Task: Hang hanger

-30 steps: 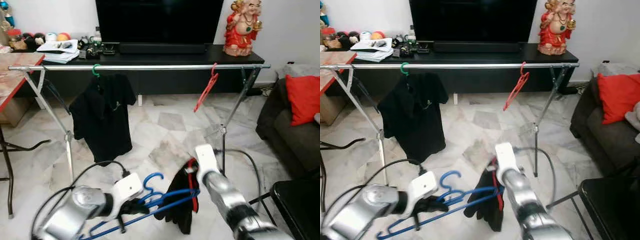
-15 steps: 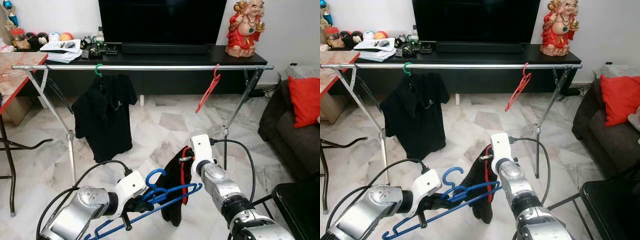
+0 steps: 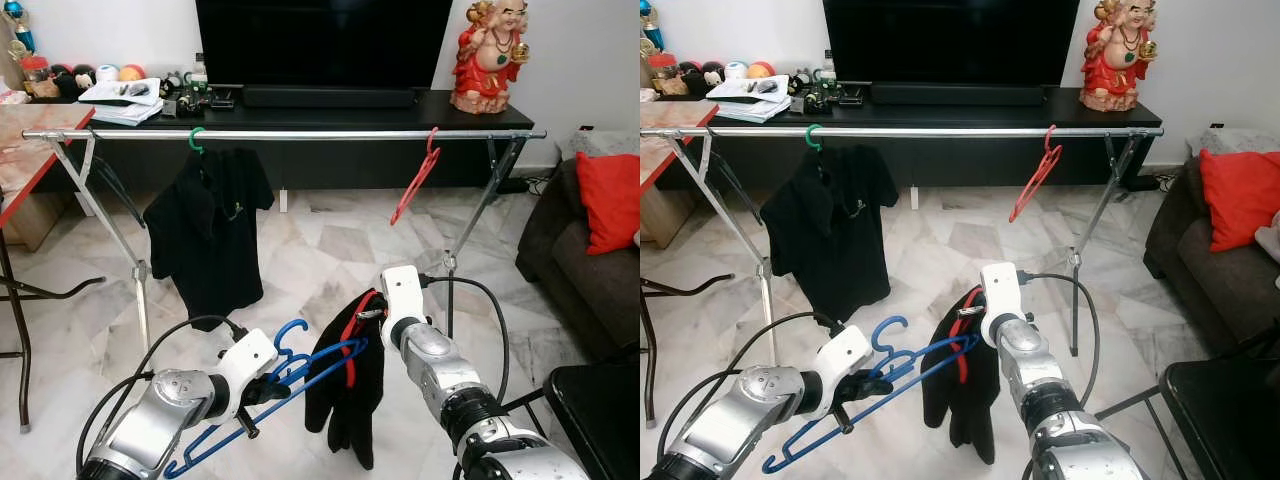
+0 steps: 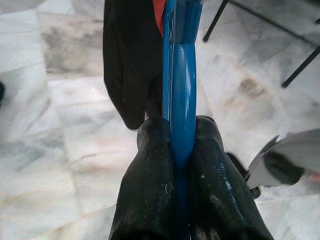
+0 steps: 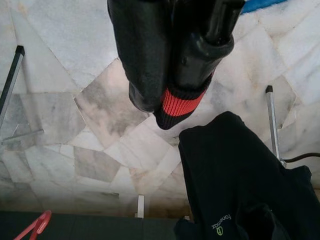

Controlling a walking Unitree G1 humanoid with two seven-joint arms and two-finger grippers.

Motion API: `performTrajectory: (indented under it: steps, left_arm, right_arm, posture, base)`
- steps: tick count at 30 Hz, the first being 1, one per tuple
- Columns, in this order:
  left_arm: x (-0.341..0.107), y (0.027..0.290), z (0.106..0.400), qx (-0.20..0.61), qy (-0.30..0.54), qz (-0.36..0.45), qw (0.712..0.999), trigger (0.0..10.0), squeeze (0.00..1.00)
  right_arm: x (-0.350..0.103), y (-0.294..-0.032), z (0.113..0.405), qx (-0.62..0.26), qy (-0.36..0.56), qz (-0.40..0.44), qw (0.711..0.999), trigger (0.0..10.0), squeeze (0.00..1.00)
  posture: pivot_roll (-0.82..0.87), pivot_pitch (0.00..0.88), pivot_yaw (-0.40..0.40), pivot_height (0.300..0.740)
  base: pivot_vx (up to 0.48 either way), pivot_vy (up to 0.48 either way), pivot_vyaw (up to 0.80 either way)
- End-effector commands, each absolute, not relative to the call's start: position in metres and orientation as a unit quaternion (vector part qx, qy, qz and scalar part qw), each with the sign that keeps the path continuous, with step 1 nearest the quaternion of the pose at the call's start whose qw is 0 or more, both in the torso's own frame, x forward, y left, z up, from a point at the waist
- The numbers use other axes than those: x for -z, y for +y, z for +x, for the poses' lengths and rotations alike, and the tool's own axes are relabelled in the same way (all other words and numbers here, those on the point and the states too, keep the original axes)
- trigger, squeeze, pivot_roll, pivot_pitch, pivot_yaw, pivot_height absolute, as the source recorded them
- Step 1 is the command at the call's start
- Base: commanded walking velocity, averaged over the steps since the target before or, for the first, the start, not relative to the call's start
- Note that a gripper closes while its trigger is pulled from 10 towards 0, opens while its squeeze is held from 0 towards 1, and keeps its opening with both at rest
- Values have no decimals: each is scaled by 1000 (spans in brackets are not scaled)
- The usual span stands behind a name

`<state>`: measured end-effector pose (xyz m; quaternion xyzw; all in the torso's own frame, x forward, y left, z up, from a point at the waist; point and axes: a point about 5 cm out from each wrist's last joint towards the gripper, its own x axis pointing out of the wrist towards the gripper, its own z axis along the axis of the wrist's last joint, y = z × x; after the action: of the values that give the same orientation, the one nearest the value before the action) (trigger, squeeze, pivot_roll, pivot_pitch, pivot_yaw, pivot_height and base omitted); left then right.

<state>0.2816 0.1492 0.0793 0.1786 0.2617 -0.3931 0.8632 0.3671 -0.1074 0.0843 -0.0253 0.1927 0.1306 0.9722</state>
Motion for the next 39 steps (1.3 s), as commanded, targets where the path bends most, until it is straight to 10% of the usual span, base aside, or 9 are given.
performTrajectory:
  steps: [1,39]
  left_arm:
    - [-75,153,281,387,270,190,861,10000,0]
    - [-87,147,289,377,198,175,888,10000,0]
  right_arm:
    - [-97,-109,373,-127,171,-24,977,10000,0]
    - [-89,-116,370,-137,191,-36,971,10000,0]
  posture:
    - [151,34,-48,740]
    - [149,31,-52,740]
  base:
    - [0,0,0]
    - [0,0,0]
